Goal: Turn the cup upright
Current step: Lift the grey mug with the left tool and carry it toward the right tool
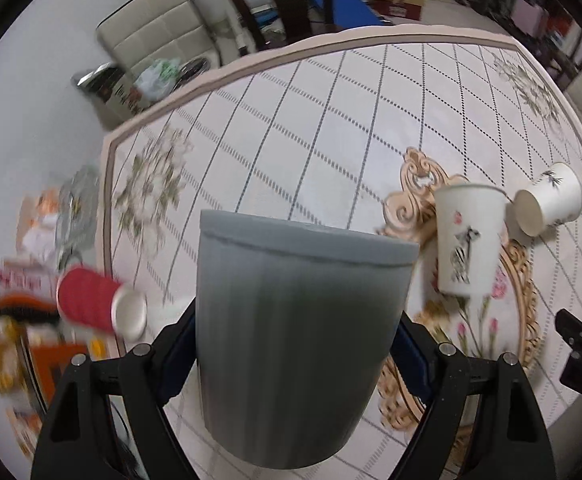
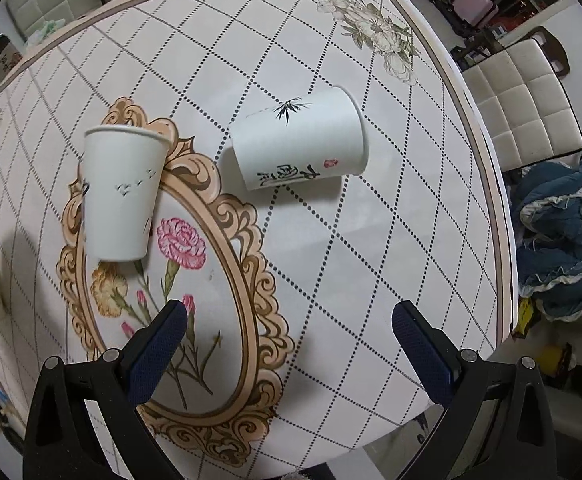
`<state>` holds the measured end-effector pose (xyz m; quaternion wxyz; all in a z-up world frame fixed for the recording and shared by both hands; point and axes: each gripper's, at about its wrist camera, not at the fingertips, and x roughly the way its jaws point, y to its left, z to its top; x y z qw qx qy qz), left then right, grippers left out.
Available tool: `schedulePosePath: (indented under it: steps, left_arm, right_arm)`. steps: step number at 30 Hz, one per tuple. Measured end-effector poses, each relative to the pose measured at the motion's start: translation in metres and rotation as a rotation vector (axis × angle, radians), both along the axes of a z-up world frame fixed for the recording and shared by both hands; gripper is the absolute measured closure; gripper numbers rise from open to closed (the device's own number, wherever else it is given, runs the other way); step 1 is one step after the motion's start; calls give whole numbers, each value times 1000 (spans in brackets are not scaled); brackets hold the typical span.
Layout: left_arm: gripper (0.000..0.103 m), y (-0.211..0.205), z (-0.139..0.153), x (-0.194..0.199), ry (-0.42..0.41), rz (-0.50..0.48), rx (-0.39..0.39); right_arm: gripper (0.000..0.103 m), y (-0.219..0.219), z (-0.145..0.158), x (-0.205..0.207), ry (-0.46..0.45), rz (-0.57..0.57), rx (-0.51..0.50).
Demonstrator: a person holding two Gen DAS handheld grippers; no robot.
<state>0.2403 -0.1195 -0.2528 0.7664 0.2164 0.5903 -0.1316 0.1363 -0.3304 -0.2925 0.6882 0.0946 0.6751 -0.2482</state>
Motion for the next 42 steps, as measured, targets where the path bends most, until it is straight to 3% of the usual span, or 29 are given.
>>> schedulePosePath:
  steps: [9, 20, 30, 34, 37, 42]
  left_arm:
    - [19, 26, 4, -64, 95, 234, -55]
    - [19, 22, -59, -128, 330, 416, -124]
    - [19, 9, -90, -141, 341, 421, -112]
    - [15, 1, -90, -144, 317, 393, -84]
    - [4, -8, -88, -144, 313, 376, -76]
    - [3, -26, -82, -131, 304, 363, -61]
  right_arm:
    - [0, -12, 14, -33, -28, 69, 5]
    - [0, -42, -18, -69, 24, 68, 10]
    - [0, -48, -41, -90, 66, 71, 18]
    - [0, -51, -42, -92, 66, 69, 17]
    - [0, -55, -43, -90, 65, 69, 17]
    - [0, -57, -42, -91, 62, 69, 18]
